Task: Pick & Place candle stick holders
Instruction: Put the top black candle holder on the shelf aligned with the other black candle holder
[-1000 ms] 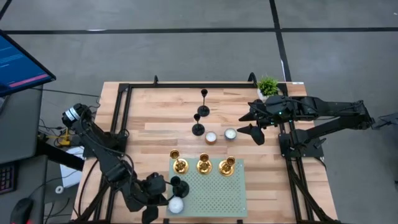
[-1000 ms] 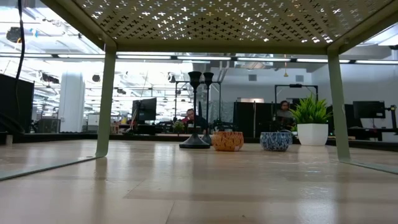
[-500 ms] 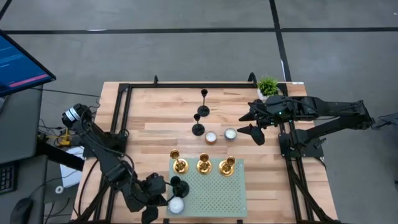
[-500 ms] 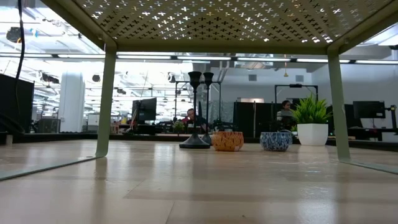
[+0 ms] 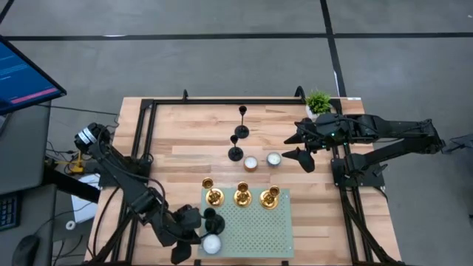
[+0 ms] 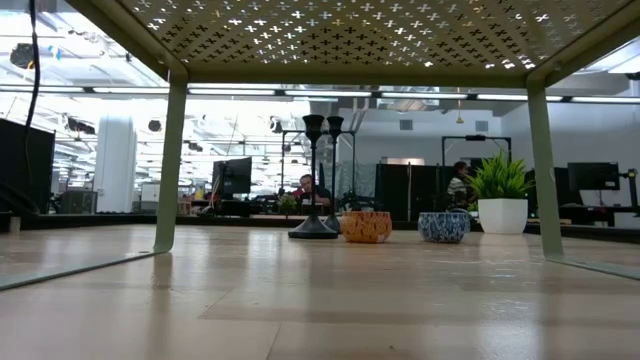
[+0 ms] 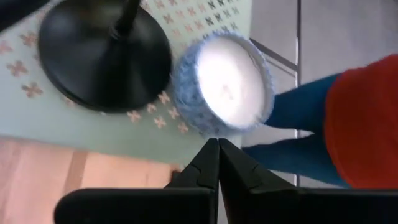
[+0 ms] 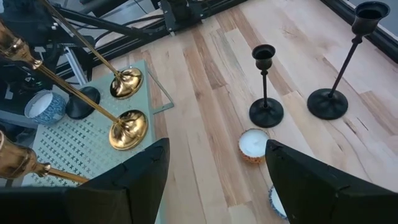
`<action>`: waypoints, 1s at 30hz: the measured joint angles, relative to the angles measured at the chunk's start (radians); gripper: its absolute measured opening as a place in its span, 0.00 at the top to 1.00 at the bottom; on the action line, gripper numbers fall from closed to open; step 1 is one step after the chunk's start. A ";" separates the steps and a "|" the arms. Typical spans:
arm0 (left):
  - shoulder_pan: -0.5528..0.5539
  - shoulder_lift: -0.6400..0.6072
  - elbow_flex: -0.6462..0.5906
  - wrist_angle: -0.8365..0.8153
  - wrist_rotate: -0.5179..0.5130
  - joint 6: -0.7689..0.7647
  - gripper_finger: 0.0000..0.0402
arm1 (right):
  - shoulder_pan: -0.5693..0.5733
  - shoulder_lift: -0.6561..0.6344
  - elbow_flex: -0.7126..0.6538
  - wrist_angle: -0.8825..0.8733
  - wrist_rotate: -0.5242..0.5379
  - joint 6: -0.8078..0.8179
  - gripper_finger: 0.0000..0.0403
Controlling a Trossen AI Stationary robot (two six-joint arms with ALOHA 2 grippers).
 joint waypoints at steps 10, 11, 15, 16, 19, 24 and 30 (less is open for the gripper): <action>-0.090 -0.112 -0.002 -0.205 0.051 -0.197 0.99 | -0.069 0.000 0.000 -0.018 0.117 -0.062 0.37; -0.104 -0.129 -0.002 -0.241 0.034 -0.221 0.99 | -0.093 0.000 0.000 -0.015 0.128 -0.062 0.37; -0.158 -0.214 -0.002 -0.347 -0.107 -0.291 0.99 | -0.214 0.021 0.000 0.033 0.130 -0.134 0.37; -0.168 -0.234 -0.002 -0.366 -0.152 -0.301 0.99 | -0.247 0.033 0.000 0.042 0.123 -0.162 0.37; -0.187 -0.291 -0.002 -0.391 -0.279 -0.317 0.99 | -0.349 0.085 0.000 0.079 0.033 -0.257 0.37; -0.187 -0.344 -0.002 -0.390 -0.412 -0.318 0.99 | -0.488 0.192 -0.001 0.113 -0.192 -0.425 0.37; -0.187 -0.337 -0.001 -0.383 -0.504 -0.321 0.99 | -0.621 0.198 -0.078 0.233 -0.457 -0.530 0.37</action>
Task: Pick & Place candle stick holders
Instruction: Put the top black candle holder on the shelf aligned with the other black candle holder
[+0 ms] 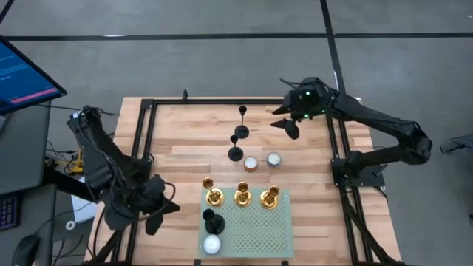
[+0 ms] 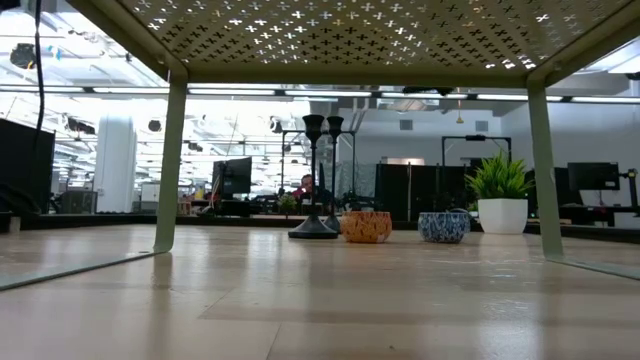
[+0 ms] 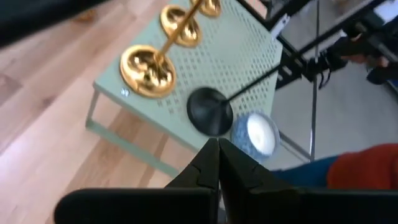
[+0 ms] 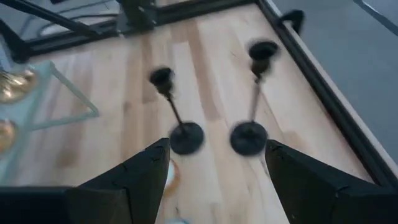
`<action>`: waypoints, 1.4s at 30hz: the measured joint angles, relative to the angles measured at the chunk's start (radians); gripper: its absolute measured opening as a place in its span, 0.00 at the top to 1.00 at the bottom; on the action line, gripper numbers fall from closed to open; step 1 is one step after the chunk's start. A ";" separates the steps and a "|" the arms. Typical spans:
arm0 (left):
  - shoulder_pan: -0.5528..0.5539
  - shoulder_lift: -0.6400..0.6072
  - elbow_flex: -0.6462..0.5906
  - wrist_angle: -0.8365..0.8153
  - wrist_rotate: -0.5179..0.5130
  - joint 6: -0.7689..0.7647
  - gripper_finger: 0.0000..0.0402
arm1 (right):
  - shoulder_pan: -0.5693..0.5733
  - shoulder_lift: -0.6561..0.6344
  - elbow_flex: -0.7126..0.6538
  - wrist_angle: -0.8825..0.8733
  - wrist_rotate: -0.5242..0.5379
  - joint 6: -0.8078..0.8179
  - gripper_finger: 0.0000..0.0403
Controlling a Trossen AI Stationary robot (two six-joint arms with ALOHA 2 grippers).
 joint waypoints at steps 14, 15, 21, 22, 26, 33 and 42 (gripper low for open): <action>0.031 -0.027 0.000 -0.007 -0.253 0.005 0.99 | -0.335 -0.035 -0.389 0.506 -0.223 -0.143 0.37; 0.037 -0.034 0.000 -0.007 -0.261 0.008 0.99 | -0.344 -0.001 -0.390 0.525 -0.224 -0.160 0.37; 0.071 -0.062 0.000 -0.006 -0.285 0.020 0.99 | -0.406 0.195 -0.370 0.679 -0.361 -0.143 0.37; 0.076 -0.062 0.000 -0.006 -0.286 0.024 0.99 | -0.414 0.219 -0.348 0.685 -0.410 -0.124 0.37; 0.092 -0.062 0.000 -0.006 -0.295 0.030 0.99 | -0.386 0.278 -0.235 0.577 -0.460 -0.114 0.37; 0.095 -0.062 0.000 -0.006 -0.304 0.071 0.99 | -0.370 0.250 0.064 0.004 -0.225 -0.362 0.37; 0.095 -0.062 0.000 -0.006 -0.376 0.152 0.99 | -0.276 0.262 0.370 -0.291 -0.154 -0.524 0.37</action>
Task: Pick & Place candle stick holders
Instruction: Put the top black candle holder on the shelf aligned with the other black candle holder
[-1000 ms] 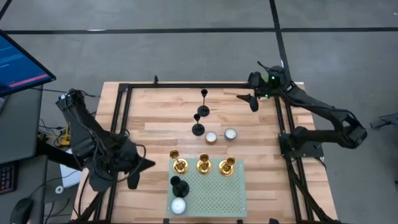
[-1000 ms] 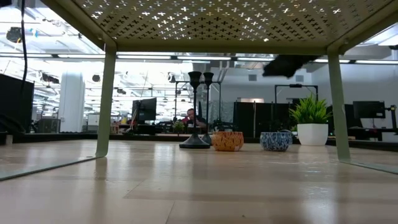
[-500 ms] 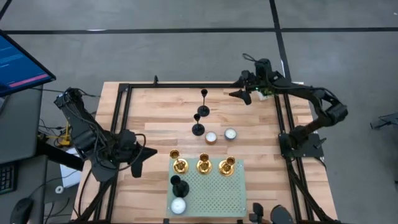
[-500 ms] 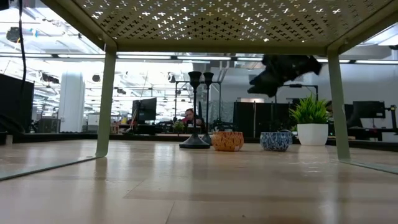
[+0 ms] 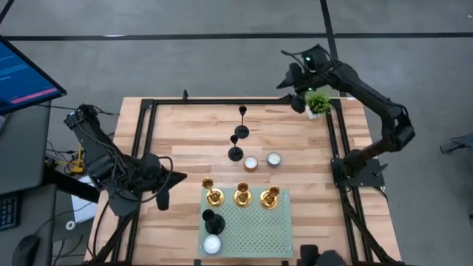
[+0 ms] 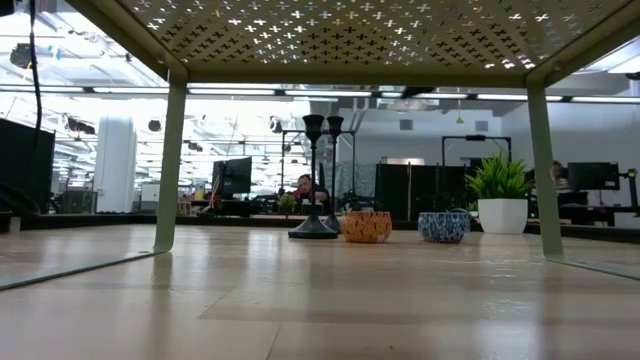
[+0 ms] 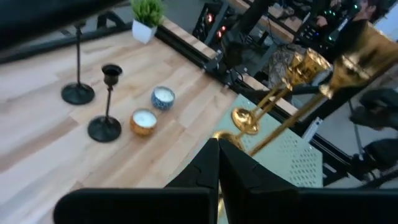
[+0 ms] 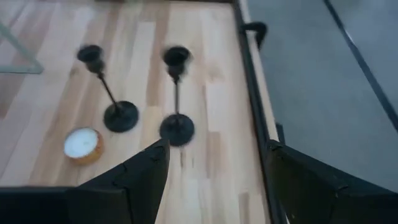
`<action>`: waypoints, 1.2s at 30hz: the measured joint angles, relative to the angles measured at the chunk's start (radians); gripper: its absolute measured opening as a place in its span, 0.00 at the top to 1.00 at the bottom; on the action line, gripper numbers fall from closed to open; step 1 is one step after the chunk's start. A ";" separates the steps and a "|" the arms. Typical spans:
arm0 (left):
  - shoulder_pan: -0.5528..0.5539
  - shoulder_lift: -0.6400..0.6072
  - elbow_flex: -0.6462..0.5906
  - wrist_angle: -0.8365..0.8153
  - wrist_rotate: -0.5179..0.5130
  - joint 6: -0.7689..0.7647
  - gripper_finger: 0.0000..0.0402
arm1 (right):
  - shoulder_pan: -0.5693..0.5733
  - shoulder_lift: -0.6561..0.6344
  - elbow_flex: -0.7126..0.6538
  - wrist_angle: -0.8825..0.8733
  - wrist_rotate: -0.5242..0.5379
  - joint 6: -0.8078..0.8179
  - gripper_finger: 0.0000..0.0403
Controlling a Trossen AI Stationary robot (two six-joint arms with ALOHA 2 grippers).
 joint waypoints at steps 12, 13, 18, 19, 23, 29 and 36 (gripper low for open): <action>0.000 0.000 0.000 0.008 -0.020 0.006 0.98 | 0.255 0.232 0.403 -0.279 0.350 0.008 0.30; 0.000 0.000 0.000 0.008 -0.020 0.006 0.98 | 0.272 0.257 0.431 -0.295 0.381 0.026 0.28; 0.000 0.000 0.000 0.008 -0.019 0.009 0.98 | 0.326 0.363 0.528 -0.327 0.491 0.078 0.13; 0.000 0.000 0.000 0.008 -0.016 0.009 0.98 | 0.337 0.382 0.546 -0.328 0.501 0.078 0.10; 0.000 0.000 0.000 0.008 0.012 0.009 0.98 | 0.368 0.454 0.609 -0.339 0.516 0.086 0.03; 0.000 0.001 0.000 0.011 0.030 0.013 0.98 | 0.387 0.530 0.680 -0.355 0.508 0.099 0.02; -0.001 0.000 0.000 0.015 0.030 0.036 0.98 | 0.389 0.589 0.704 -0.356 0.493 0.091 0.03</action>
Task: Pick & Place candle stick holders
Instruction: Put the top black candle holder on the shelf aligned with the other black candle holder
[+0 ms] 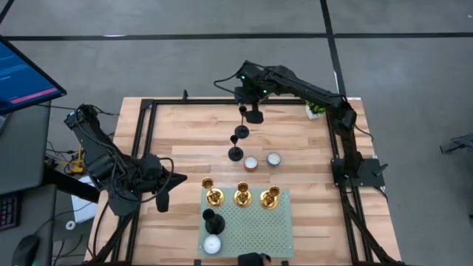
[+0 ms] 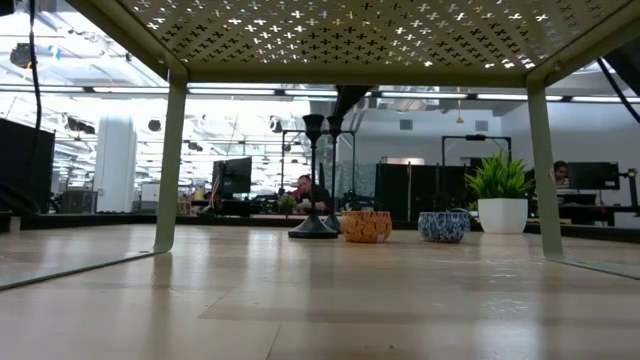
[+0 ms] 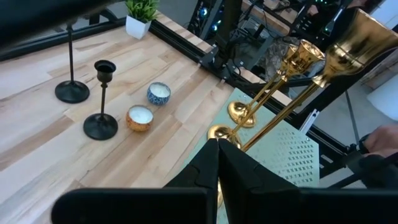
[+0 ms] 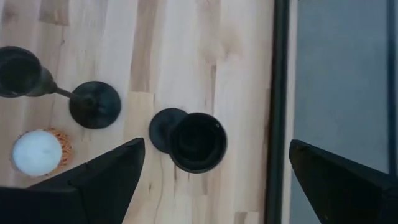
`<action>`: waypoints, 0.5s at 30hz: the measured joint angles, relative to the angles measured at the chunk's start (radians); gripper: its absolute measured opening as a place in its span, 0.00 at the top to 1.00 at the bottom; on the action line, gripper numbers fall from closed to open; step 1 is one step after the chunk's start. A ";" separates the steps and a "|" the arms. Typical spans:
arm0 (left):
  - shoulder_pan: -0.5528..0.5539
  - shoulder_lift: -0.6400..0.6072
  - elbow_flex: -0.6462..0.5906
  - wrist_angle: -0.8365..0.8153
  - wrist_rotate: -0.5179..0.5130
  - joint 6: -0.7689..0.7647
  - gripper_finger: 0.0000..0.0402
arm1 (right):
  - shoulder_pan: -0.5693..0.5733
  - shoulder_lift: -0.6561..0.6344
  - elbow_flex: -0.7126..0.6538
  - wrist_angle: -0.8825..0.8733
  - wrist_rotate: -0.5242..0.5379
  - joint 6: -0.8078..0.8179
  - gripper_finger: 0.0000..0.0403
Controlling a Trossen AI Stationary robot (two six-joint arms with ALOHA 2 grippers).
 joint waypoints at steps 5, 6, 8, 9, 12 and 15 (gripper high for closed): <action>0.000 0.000 0.000 0.000 0.000 0.001 0.98 | -0.007 -0.001 0.000 0.018 -0.022 -0.005 0.03; 0.000 0.000 0.000 0.000 0.000 0.006 0.98 | -0.008 -0.001 0.000 0.024 -0.028 -0.007 0.03; 0.000 0.000 0.000 0.000 0.000 0.008 0.98 | -0.008 -0.001 0.000 0.023 -0.043 -0.007 0.04; 0.000 0.000 0.000 0.000 0.000 0.008 0.98 | -0.008 -0.001 0.000 0.020 -0.046 -0.006 0.04; 0.000 0.000 0.000 0.000 0.000 0.008 0.98 | -0.007 0.008 0.000 0.016 -0.052 -0.007 0.04; 0.000 0.000 0.000 0.000 0.000 0.008 0.98 | 0.000 0.032 -0.002 0.012 -0.065 -0.007 0.06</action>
